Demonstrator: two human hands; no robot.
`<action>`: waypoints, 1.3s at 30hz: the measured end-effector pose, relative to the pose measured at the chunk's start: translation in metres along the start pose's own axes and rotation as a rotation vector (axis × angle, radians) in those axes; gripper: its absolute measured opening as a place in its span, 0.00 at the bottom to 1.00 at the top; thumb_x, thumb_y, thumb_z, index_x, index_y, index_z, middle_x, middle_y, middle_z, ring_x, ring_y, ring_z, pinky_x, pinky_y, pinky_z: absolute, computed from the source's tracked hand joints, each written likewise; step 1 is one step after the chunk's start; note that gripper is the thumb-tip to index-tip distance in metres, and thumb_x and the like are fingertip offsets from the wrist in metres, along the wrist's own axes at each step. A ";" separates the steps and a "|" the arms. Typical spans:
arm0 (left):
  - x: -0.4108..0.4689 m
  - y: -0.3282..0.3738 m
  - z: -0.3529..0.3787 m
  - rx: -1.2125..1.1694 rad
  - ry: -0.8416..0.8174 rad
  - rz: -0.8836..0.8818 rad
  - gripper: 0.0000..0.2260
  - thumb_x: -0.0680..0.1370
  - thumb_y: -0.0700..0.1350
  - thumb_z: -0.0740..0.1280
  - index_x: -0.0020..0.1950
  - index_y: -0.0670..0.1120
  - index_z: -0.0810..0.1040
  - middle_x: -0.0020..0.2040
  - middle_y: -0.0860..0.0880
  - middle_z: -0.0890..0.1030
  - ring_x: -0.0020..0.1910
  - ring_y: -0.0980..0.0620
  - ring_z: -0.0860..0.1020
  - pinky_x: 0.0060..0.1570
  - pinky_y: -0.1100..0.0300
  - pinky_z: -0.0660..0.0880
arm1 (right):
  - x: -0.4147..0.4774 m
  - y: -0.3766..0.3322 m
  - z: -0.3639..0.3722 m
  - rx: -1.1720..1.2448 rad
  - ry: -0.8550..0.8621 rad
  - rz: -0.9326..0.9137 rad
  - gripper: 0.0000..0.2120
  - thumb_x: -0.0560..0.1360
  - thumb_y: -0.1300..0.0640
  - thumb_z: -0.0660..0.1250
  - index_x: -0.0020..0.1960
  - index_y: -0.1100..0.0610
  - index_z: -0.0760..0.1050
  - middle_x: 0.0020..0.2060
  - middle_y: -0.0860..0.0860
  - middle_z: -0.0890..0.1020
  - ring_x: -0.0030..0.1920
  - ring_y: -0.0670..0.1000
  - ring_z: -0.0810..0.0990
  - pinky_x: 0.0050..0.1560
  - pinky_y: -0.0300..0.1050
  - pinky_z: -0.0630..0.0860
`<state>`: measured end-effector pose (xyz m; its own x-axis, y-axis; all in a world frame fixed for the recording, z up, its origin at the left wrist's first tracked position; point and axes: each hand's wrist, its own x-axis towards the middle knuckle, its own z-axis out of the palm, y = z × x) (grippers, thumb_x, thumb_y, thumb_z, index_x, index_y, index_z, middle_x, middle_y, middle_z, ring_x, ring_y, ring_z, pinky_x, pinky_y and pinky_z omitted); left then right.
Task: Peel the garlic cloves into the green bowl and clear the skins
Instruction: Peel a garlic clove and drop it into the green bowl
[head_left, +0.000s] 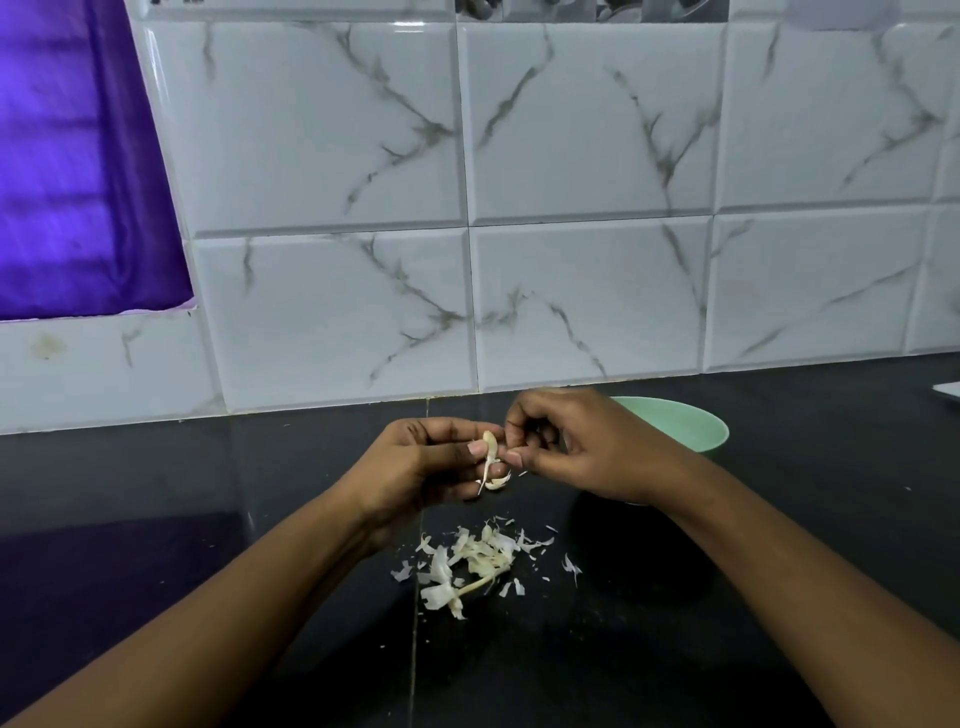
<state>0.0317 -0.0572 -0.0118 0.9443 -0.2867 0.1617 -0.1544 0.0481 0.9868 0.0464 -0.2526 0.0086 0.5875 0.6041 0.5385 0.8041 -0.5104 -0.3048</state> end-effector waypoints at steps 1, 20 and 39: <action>0.000 0.001 -0.002 -0.006 0.001 -0.003 0.14 0.66 0.42 0.71 0.50 0.42 0.84 0.46 0.41 0.84 0.42 0.51 0.83 0.54 0.54 0.76 | 0.000 -0.001 -0.001 0.053 0.036 -0.005 0.09 0.72 0.59 0.72 0.43 0.51 0.73 0.35 0.42 0.77 0.35 0.41 0.74 0.36 0.33 0.69; 0.000 -0.001 0.002 0.015 0.044 0.039 0.11 0.66 0.41 0.70 0.48 0.42 0.82 0.39 0.45 0.84 0.37 0.53 0.82 0.43 0.60 0.78 | 0.001 -0.010 0.012 0.180 0.166 -0.061 0.14 0.71 0.66 0.71 0.50 0.55 0.70 0.40 0.43 0.78 0.41 0.40 0.77 0.36 0.27 0.69; -0.001 -0.001 0.005 0.040 0.027 0.054 0.10 0.66 0.42 0.71 0.45 0.43 0.84 0.42 0.44 0.85 0.39 0.52 0.82 0.51 0.53 0.75 | 0.001 -0.007 0.014 0.195 0.182 -0.076 0.12 0.73 0.68 0.68 0.52 0.56 0.70 0.40 0.43 0.77 0.42 0.42 0.76 0.37 0.28 0.69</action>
<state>0.0292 -0.0622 -0.0130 0.9417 -0.2584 0.2155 -0.2166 0.0246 0.9760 0.0425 -0.2397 0.0010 0.5127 0.5071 0.6928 0.8581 -0.3292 -0.3941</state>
